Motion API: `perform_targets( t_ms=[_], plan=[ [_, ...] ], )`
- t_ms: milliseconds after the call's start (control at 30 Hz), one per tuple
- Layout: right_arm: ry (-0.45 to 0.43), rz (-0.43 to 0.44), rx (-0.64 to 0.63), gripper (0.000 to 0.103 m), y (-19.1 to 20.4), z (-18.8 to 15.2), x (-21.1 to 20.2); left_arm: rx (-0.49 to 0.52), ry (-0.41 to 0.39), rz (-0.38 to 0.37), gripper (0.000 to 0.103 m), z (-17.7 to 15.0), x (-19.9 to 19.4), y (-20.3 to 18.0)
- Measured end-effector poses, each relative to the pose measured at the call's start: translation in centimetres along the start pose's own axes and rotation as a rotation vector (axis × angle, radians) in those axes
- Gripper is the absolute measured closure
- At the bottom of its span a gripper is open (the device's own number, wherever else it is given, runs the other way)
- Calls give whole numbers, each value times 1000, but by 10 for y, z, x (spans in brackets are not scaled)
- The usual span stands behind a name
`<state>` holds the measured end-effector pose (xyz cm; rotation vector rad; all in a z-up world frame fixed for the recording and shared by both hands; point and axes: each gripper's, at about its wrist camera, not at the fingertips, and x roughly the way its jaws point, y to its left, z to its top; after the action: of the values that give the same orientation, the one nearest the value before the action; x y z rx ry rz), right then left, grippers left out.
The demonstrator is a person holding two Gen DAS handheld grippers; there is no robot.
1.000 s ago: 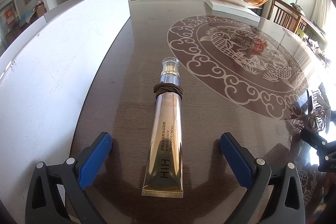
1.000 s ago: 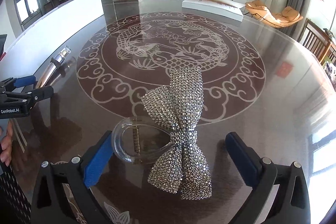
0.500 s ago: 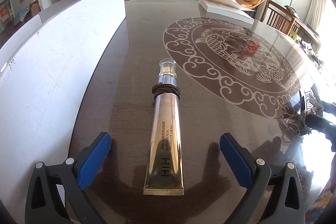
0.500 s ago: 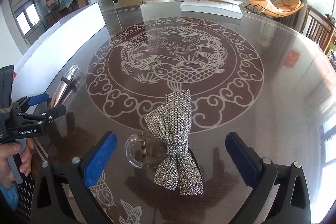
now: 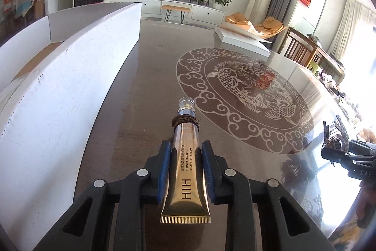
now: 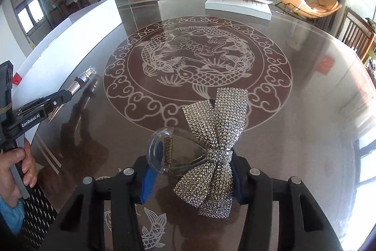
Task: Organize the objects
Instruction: 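Carry the bow clip and gold tube over the bin with both grippers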
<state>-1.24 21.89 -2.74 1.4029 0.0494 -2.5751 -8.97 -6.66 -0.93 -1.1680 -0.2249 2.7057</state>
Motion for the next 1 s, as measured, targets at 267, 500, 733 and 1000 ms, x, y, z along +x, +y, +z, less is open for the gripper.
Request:
perform_targets(
  t_ms=[267,500,733,1000],
  plan=[
    [-55,68,-24,51,20,10,-23,-30,-124,-20,76,-3,-54,1],
    [-111,159,-89,51,68,34,-35,-120,-277,-1,76,11,-137,31],
    [-163,380,-236,51,184,102,-45,-231,-210,152,76,34,-161,124],
    [23,484,-426,50,343,152,16,-324,17,320,75,20,-133,202]
  ],
)
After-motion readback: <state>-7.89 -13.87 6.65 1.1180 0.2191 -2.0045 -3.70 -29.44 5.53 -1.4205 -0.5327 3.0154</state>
